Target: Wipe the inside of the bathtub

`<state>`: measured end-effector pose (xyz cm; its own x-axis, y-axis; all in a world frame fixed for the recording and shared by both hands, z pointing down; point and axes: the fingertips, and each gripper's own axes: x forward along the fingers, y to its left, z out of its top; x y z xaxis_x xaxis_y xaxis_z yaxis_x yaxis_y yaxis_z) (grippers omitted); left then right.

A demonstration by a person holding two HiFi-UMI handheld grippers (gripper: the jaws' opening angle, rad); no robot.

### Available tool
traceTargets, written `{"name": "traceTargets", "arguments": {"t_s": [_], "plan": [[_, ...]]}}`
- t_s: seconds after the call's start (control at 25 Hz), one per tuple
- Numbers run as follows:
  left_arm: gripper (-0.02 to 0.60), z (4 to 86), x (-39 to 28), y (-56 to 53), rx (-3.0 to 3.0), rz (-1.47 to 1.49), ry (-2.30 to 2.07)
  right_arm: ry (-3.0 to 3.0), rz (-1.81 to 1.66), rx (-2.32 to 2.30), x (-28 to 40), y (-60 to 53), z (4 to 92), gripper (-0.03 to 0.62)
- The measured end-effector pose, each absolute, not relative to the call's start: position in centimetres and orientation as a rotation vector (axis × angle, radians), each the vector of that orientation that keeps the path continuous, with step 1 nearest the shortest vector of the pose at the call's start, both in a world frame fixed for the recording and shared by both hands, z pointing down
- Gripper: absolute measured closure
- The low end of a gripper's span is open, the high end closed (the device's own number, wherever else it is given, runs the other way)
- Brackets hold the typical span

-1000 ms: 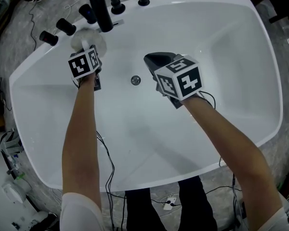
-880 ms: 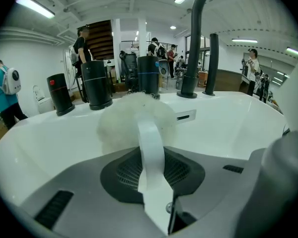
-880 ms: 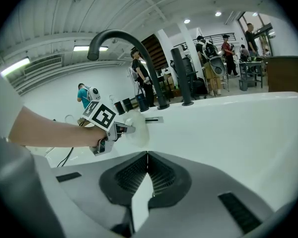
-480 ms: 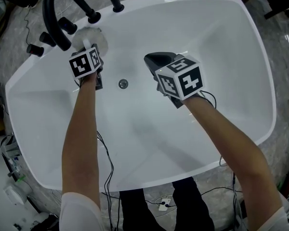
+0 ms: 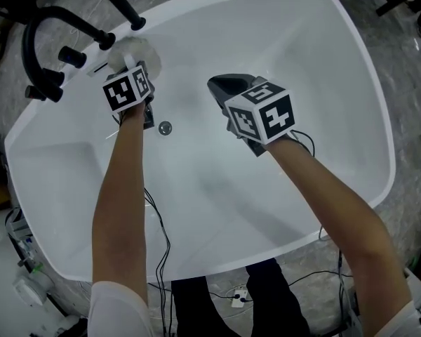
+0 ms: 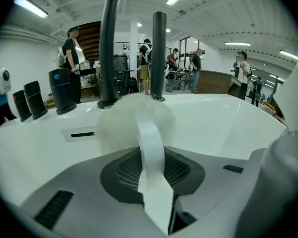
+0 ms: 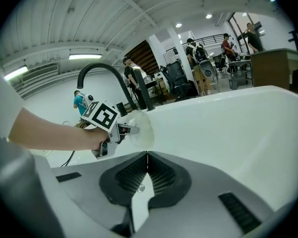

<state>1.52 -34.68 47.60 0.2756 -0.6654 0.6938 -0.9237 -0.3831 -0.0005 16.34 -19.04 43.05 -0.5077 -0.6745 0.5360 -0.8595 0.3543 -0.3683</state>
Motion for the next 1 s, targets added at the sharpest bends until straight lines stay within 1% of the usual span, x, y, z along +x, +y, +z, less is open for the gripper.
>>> {"name": "traceTargets", "arguments": {"t_s": [0.6, 1.0], "plan": [[0.479, 49.3, 15.5, -33.2, 2.22, 0.818, -1.308, -2.263, 0.882, 1.477, 26.1, -18.7, 43.9, 0.574], [0.477, 50.1, 25.8, -32.4, 2.303, 0.852, -1.198, -2.203, 0.905, 1.582, 33.5, -16.7, 44.8, 0.574]]}}
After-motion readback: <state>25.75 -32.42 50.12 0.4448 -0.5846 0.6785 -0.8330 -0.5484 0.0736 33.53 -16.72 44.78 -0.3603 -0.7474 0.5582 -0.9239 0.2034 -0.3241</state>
